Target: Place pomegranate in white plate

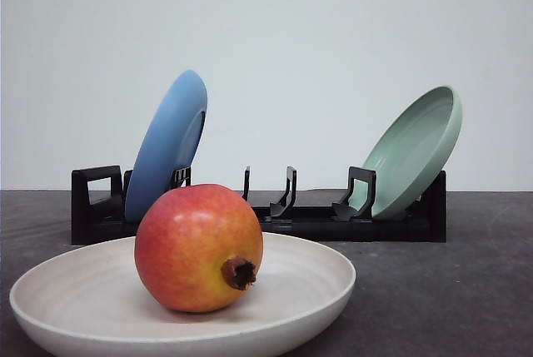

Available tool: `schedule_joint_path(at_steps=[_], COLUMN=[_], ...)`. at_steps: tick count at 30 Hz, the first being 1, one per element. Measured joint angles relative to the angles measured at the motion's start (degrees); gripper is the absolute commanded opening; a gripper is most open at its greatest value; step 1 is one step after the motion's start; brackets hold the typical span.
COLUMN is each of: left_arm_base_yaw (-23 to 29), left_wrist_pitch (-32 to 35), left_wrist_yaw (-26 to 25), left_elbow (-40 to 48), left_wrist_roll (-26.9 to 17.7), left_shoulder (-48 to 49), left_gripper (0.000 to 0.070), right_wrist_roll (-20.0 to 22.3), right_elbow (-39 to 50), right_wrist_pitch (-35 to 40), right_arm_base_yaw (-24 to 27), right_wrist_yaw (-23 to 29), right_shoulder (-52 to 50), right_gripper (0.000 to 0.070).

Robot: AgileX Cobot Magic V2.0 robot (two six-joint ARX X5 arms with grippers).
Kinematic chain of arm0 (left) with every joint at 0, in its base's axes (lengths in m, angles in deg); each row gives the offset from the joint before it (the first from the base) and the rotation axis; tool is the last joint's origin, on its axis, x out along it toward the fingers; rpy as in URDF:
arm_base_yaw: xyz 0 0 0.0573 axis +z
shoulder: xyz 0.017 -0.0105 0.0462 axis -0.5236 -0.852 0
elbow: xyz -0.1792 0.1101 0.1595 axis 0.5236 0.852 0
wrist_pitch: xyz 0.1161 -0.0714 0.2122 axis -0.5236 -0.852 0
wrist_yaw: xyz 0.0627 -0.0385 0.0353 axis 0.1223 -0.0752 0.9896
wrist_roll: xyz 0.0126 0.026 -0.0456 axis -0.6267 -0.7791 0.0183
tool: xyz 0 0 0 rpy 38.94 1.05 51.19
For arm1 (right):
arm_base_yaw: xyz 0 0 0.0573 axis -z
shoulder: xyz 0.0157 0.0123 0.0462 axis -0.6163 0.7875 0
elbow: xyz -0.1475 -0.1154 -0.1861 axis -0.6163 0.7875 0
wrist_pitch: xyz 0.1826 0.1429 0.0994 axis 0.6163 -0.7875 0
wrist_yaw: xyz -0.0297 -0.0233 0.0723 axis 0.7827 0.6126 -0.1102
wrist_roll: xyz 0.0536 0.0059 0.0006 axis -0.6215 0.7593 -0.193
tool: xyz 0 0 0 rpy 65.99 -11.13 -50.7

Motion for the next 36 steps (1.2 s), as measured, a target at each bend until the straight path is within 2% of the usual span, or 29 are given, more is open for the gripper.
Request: schedule_joint_path(at_steps=[36], left_arm_base_yaw=[0.0], left_wrist_pitch=[0.0], left_wrist_yaw=[0.0], left_elbow=[0.0], left_wrist_roll=[0.0], left_shoulder=[0.0], left_gripper=[0.0], right_wrist_roll=[0.0], right_elbow=[0.0], right_wrist_pitch=[0.0], right_arm_base_yaw=[0.0], right_wrist_yaw=[-0.01], right_shoulder=[0.0], right_gripper=[0.0003])
